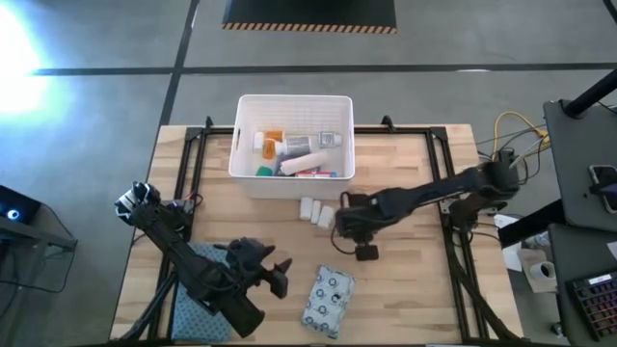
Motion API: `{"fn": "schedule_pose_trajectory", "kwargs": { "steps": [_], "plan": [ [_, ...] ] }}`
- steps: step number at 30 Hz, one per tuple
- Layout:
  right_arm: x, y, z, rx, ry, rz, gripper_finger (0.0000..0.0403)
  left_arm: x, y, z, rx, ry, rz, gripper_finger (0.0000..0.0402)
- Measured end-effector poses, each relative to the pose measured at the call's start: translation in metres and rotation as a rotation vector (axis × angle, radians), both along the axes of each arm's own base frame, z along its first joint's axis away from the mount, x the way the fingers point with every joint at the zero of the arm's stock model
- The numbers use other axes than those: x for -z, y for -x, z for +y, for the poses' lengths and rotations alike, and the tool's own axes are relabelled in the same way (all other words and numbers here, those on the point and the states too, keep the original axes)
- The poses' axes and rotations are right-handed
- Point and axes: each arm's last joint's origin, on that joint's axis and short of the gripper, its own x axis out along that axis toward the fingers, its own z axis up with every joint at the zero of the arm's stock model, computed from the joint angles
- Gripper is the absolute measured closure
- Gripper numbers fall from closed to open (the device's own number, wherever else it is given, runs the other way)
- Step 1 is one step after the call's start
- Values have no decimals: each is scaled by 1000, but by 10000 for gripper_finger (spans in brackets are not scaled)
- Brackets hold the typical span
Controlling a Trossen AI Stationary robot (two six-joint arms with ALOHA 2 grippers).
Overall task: Pick & place medical supplies in basket/bin
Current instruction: Put the red bandage into the white bin, then put the left white pill bottle into the white bin
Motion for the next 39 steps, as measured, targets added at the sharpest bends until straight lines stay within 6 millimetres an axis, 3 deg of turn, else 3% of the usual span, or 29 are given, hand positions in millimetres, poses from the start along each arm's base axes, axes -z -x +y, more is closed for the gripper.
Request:
{"fn": "schedule_pose_trajectory", "kwargs": {
  "steps": [4, 7, 10, 14, 17, 21, 25, 31, 39],
  "plan": [
    [-77, 13, 18, 109, -102, -311, 359, -2, 2, -5, 42, -22, 6, 121],
    [-130, 27, 23, 203, -19, -601, 359, -2, 5, -10, 73, -37, 14, 121],
    [-164, 29, 12, 321, 147, -809, 358, -2, 8, -13, 98, -53, 25, 121],
    [-191, 18, -24, 423, 294, -927, 356, -1, 9, -15, 109, -54, 27, 121],
    [-195, 4, -62, 506, 339, -908, 336, -3, 8, -16, 111, -37, 12, 121],
    [-191, -11, -113, 614, 327, -864, 274, -4, 7, -21, 121, -8, -19, 121],
    [-190, -17, -137, 643, 255, -817, 199, -2, 6, -23, 117, 13, -39, 121],
    [-190, -17, -127, 518, 297, -719, 126, 7, 2, -18, 77, 30, -50, 121],
    [-188, 21, -83, 465, 371, -483, 102, 25, -17, 10, -29, 0, -14, 121]
  ]
}}
